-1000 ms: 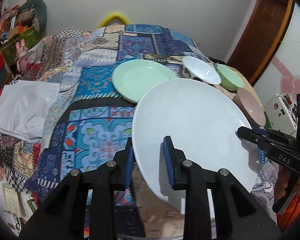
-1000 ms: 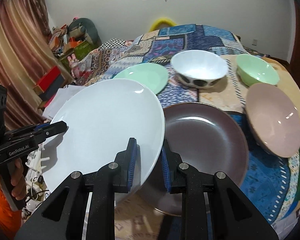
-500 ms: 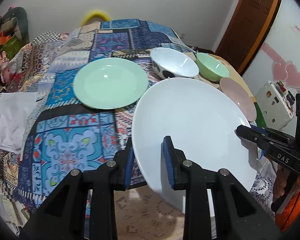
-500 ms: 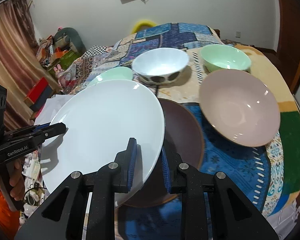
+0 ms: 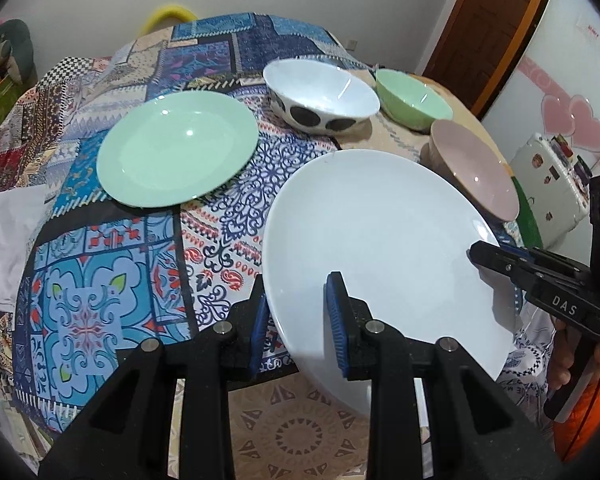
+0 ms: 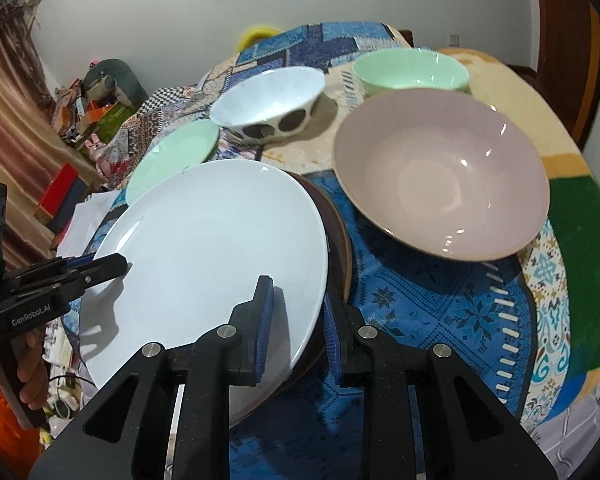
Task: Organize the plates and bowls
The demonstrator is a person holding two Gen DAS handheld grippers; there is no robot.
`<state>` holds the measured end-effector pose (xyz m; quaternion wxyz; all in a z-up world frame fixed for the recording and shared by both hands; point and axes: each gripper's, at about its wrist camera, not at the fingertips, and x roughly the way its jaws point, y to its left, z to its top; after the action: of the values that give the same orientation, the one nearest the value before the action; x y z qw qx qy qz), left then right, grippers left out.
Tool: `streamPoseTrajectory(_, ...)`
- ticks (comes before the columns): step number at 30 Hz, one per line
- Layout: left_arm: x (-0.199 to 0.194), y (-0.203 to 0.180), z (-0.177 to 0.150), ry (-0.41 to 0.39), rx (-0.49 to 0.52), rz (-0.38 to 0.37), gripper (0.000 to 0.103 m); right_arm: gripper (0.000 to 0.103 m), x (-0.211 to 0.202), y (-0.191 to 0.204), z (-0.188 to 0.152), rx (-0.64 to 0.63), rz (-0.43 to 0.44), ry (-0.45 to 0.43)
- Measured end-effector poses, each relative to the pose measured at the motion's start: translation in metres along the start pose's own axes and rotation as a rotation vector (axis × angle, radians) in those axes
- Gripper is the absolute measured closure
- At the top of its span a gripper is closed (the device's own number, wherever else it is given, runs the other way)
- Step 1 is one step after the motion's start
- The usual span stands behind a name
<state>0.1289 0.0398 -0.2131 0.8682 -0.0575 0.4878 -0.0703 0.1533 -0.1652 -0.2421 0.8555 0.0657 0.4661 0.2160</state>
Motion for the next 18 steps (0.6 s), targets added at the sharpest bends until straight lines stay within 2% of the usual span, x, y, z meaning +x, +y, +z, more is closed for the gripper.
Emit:
streamPoseTrajectory(8, 0.019, 0.008, -0.001, 0.035, -0.033, -0.005, 0.075, 0.081, 0.006, -0.001, 0.001, 0.001, 0.025, 0.012)
streamPoseTrajectory(15, 0.030, 0.013, 0.001, 0.060, -0.056, -0.022, 0.075, 0.081, 0.009, -0.003, 0.007, -0.004, 0.007, 0.010)
streamPoseTrajectory(18, 0.036, 0.010, 0.002, 0.072, -0.037, -0.004, 0.075, 0.081, 0.007, -0.004, 0.008, -0.002, 0.000, 0.004)
